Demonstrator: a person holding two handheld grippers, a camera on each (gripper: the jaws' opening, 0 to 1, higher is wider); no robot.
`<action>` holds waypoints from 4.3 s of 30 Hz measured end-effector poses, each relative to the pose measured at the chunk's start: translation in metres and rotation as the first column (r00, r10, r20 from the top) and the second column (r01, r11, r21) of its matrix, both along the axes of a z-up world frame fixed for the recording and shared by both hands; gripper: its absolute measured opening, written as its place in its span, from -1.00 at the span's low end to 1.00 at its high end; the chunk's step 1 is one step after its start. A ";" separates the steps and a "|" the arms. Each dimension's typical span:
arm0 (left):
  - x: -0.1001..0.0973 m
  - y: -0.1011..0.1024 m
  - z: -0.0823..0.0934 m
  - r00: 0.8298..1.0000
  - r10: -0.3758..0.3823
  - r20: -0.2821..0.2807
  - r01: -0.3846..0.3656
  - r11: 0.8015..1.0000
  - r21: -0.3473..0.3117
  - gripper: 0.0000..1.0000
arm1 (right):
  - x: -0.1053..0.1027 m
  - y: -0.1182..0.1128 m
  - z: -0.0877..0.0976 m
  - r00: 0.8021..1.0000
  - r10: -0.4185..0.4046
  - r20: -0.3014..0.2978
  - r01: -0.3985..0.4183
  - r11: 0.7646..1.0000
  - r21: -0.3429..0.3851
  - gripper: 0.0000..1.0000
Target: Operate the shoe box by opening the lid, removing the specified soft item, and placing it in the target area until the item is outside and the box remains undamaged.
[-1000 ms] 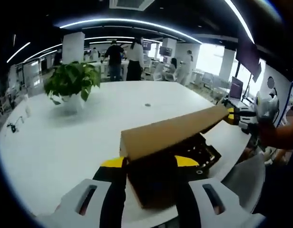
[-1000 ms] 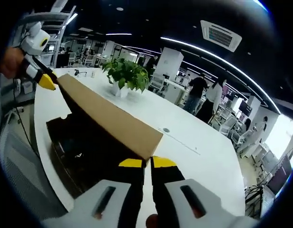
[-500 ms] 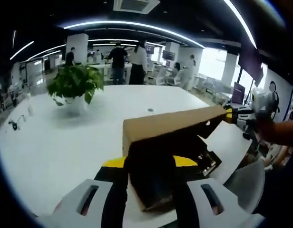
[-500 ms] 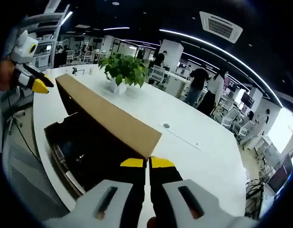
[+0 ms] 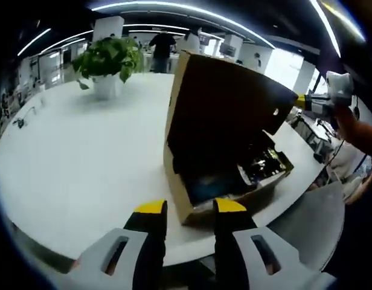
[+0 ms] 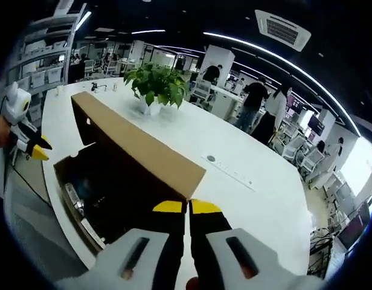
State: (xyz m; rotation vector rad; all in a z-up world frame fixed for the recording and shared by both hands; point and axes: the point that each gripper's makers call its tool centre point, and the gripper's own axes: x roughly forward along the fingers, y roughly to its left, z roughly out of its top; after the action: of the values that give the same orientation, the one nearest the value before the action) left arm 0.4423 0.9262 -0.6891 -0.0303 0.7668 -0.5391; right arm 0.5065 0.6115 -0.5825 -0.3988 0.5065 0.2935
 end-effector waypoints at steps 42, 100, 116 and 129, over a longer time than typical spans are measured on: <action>0.005 -0.014 -0.033 0.994 -0.059 -0.096 0.066 0.995 0.069 -0.95 | 0.087 -0.016 -0.009 0.997 -0.019 -0.069 0.020 1.000 0.015 -1.00; 0.006 -0.016 -0.036 0.989 -0.089 -0.121 0.098 0.993 0.071 -0.94 | 0.170 -0.027 -0.162 0.910 -0.103 -0.401 0.127 0.991 0.033 -1.00; 0.010 -0.016 -0.034 0.988 -0.066 -0.136 0.075 0.995 0.061 -0.93 | 0.166 -0.031 -0.168 0.902 -0.095 -0.421 0.118 0.993 0.029 -0.95; 0.019 -0.017 -0.024 0.993 -0.078 -0.094 0.083 0.995 0.051 -0.87 | 0.171 -0.024 -0.108 0.971 -0.036 -0.237 0.051 0.997 0.060 -0.33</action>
State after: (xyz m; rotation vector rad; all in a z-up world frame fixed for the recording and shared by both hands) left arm 0.4618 0.9094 -0.7134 0.0266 0.8749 -0.5964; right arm 0.6775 0.5879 -0.6907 -0.2897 0.7361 0.3162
